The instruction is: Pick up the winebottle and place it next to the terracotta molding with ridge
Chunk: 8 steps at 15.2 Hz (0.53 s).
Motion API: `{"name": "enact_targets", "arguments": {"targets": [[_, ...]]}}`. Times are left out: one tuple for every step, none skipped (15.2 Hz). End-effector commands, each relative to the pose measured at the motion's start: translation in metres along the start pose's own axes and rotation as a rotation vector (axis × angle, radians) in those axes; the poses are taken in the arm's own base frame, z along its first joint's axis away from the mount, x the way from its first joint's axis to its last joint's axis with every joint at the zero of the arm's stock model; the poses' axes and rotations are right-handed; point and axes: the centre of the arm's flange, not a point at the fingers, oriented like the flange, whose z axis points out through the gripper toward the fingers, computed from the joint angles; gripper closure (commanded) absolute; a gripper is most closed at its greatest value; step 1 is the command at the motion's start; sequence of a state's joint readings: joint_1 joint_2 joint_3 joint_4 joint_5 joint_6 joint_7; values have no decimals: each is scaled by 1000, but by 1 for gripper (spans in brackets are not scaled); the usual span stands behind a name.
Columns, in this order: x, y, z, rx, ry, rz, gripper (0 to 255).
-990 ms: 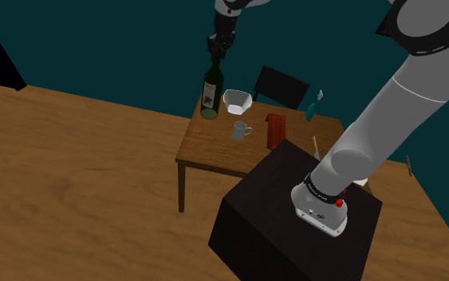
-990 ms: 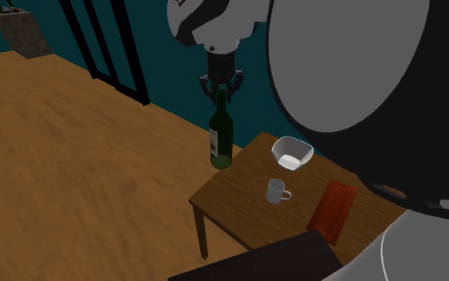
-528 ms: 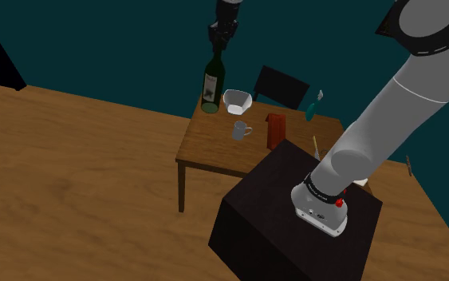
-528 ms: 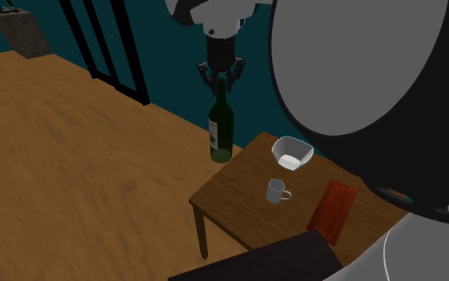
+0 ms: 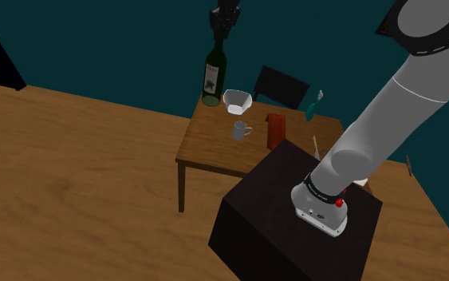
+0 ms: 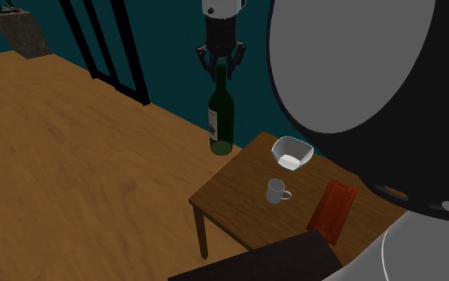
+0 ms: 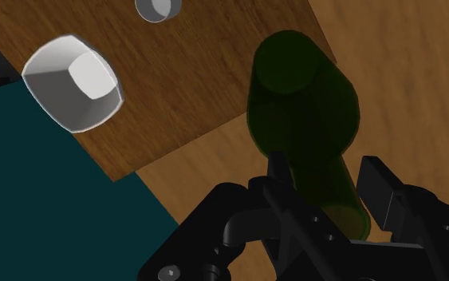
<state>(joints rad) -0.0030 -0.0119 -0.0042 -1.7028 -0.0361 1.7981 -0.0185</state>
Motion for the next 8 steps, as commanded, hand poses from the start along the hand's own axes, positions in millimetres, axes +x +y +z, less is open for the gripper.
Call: {"name": "enact_targets", "arguments": {"targets": [[1,0,-11,0,0,0,255],[2,0,-16,0,0,0,255],[2,1,-21,0,0,0,255],[-8,9,-22,0,0,0,255],[-18,17,-22,0,0,0,255],[-29,25,-23,0,0,0,255],[-39,33,-24,0,0,0,255],[-49,42,-25,0,0,0,255]]}}
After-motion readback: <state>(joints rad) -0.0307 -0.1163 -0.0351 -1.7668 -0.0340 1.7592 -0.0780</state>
